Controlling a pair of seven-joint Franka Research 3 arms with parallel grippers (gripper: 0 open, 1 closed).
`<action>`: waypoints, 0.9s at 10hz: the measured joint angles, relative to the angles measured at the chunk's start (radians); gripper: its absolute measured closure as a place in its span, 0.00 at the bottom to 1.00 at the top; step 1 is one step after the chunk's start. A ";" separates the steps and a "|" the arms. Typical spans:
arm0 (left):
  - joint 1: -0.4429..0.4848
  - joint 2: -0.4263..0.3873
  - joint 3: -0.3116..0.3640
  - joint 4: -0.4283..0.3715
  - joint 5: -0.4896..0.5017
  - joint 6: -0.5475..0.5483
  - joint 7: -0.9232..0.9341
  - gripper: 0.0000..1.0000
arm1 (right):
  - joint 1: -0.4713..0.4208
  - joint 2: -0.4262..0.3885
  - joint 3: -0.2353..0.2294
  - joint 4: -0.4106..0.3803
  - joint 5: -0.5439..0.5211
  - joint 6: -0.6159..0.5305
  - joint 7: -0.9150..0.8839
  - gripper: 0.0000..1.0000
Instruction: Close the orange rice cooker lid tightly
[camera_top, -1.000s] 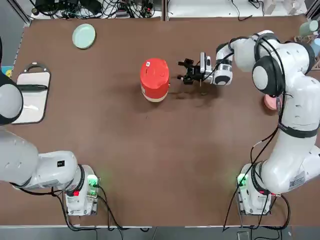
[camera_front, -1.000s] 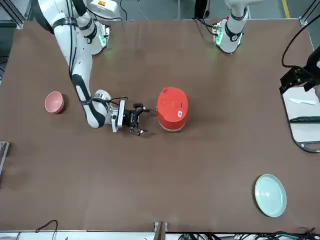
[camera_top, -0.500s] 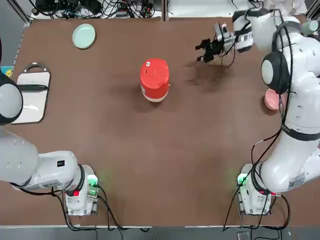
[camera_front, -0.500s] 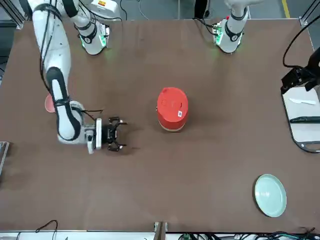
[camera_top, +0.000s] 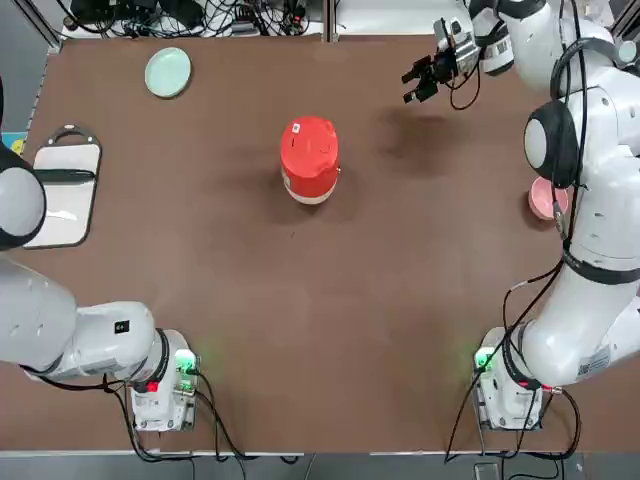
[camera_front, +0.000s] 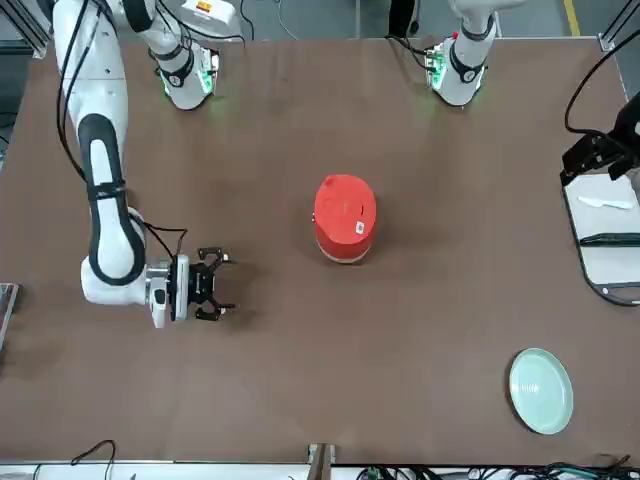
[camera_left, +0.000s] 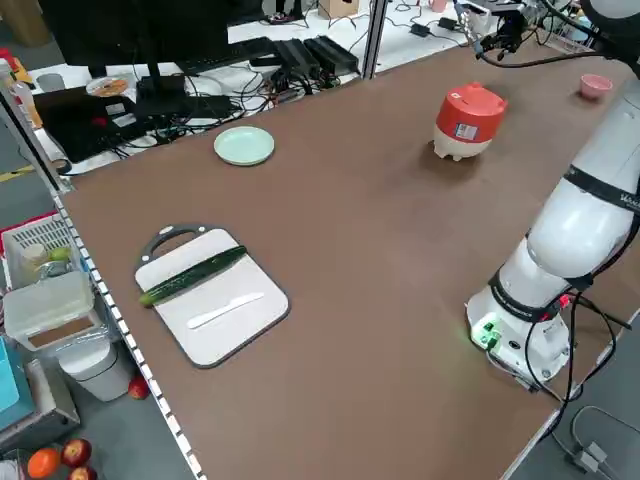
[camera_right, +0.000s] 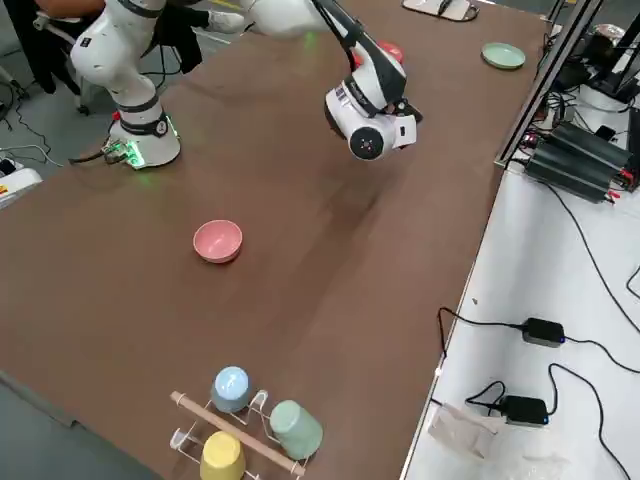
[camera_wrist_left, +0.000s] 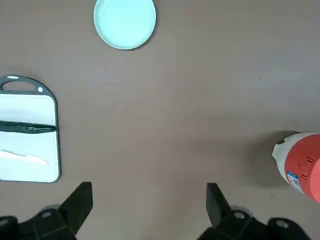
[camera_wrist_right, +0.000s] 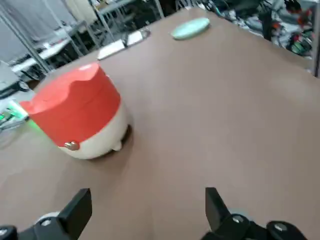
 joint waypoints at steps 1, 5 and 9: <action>0.000 0.000 0.000 0.000 0.000 -0.023 0.004 0.00 | -0.024 -0.003 0.046 0.026 -0.082 0.048 0.116 0.00; 0.000 0.000 -0.007 0.000 0.000 -0.043 0.005 0.00 | -0.046 -0.074 0.091 0.072 -0.326 0.093 0.696 0.00; -0.002 -0.001 -0.016 0.001 0.000 -0.044 0.005 0.00 | -0.012 -0.224 0.060 0.081 -0.664 0.080 1.352 0.00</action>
